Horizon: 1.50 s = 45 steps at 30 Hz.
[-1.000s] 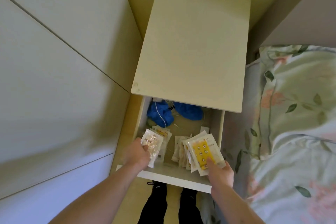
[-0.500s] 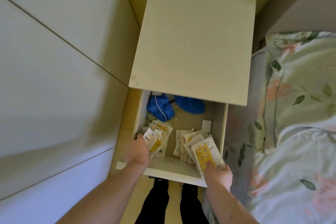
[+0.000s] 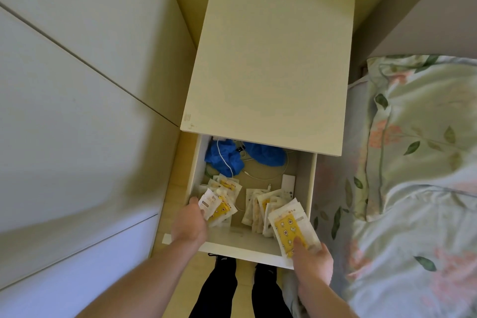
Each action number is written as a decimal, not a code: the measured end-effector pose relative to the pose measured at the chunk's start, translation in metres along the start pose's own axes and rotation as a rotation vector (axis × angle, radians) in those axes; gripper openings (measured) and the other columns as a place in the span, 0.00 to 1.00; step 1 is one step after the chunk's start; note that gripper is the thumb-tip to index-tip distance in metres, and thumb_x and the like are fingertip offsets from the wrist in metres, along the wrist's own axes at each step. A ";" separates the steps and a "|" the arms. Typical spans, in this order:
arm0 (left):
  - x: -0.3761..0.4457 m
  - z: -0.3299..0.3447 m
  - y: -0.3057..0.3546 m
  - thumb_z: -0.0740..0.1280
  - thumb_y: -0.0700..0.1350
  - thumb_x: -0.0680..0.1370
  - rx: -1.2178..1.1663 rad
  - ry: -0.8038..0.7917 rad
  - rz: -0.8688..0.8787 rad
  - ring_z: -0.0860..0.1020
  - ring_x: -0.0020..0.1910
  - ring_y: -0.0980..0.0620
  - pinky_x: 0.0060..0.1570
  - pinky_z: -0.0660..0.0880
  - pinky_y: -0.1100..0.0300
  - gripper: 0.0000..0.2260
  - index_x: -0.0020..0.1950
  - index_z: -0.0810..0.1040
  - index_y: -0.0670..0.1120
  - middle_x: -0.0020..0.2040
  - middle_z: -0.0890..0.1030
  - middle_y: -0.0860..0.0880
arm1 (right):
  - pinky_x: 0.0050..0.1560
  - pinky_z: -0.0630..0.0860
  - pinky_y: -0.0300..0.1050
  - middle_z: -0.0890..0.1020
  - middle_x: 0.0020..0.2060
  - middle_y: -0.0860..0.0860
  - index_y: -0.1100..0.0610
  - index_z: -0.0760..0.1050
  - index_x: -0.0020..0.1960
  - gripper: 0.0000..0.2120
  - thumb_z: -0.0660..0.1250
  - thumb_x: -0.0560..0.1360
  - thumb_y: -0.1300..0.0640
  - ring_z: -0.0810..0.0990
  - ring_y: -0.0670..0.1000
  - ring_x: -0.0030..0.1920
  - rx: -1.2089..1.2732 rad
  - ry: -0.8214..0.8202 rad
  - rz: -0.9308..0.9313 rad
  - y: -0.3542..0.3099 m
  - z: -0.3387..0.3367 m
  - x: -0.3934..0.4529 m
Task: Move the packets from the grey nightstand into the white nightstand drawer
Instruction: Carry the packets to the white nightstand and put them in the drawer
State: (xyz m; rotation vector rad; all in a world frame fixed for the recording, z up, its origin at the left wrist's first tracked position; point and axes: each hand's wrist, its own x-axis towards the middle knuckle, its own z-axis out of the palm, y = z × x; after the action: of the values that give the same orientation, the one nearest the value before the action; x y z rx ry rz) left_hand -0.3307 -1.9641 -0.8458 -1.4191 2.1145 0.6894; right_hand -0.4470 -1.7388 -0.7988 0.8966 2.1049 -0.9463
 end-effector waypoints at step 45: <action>0.025 -0.003 0.026 0.69 0.46 0.79 0.579 -0.065 0.402 0.82 0.48 0.51 0.44 0.80 0.59 0.06 0.55 0.82 0.49 0.50 0.83 0.49 | 0.43 0.71 0.48 0.77 0.37 0.55 0.58 0.73 0.39 0.15 0.60 0.83 0.56 0.76 0.56 0.40 -0.185 0.004 0.127 -0.012 0.007 0.002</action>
State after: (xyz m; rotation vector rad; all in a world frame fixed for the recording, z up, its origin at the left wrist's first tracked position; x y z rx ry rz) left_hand -0.3637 -1.9750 -0.8563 -0.6644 2.3097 0.2138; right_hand -0.4556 -1.7497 -0.7999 0.9243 2.0725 -0.6729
